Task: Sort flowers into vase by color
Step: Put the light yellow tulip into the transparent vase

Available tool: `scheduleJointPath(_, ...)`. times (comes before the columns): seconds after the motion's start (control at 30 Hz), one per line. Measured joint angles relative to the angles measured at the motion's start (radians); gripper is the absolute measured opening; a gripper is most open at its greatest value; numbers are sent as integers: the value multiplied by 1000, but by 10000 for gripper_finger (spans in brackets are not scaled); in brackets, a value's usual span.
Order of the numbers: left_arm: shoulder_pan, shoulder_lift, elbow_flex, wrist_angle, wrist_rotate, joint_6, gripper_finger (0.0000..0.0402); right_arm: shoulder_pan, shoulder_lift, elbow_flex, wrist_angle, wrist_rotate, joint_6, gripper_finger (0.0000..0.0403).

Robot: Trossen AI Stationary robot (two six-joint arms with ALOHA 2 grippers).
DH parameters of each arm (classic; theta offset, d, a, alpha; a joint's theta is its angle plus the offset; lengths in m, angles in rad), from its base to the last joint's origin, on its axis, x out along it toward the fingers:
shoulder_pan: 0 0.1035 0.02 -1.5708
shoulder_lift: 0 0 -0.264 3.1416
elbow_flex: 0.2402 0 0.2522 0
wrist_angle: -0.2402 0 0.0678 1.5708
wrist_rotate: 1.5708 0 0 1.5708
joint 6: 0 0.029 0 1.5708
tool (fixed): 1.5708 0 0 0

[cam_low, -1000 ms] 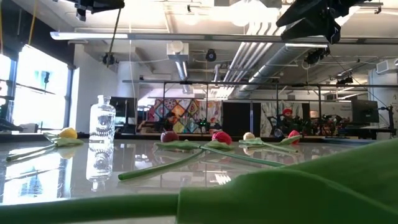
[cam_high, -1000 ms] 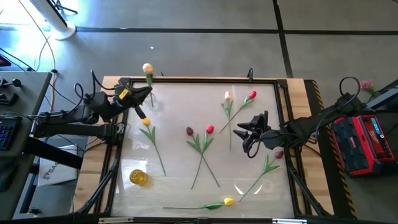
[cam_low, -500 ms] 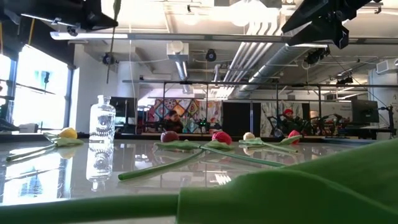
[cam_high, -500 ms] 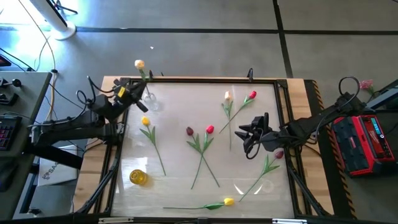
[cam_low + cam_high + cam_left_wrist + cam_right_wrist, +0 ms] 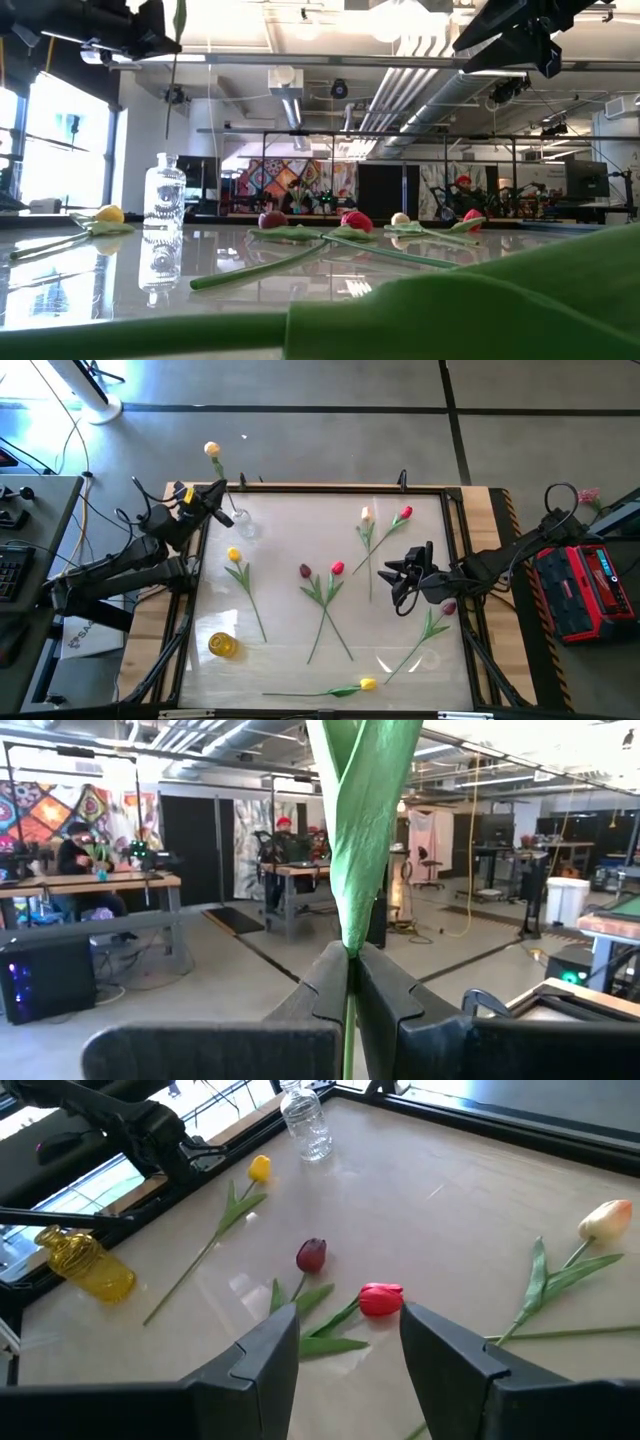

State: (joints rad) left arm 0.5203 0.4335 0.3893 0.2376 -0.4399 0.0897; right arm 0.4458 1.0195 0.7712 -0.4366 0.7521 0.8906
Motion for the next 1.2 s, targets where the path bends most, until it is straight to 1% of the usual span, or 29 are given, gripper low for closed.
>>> scheduleJointPath(0.13,51,5,0,-4,46,-7,0,0,0,0,0,0,3,165)
scheduleJointPath(0.47,154,88,0,15,152,-53,0,0,0,0,0,1,29,165)
scheduleJointPath(0.57,181,110,0,16,169,-58,0,0,0,0,1,1,43,165)
scheduleJointPath(0.73,218,130,-1,-30,173,-94,0,0,0,0,1,-4,48,165)
scheduleJointPath(0.8,229,132,-30,3,180,-118,0,0,0,0,1,-8,48,165)
scheduleJointPath(0.97,254,129,-147,101,198,-190,0,0,0,0,1,-9,50,165)
scheduleJointPath(1.07,260,130,-183,101,196,-193,0,0,0,0,1,-27,67,165)
scheduleJointPath(1.2,260,129,-196,77,195,-205,8,0,0,0,0,-85,100,165)
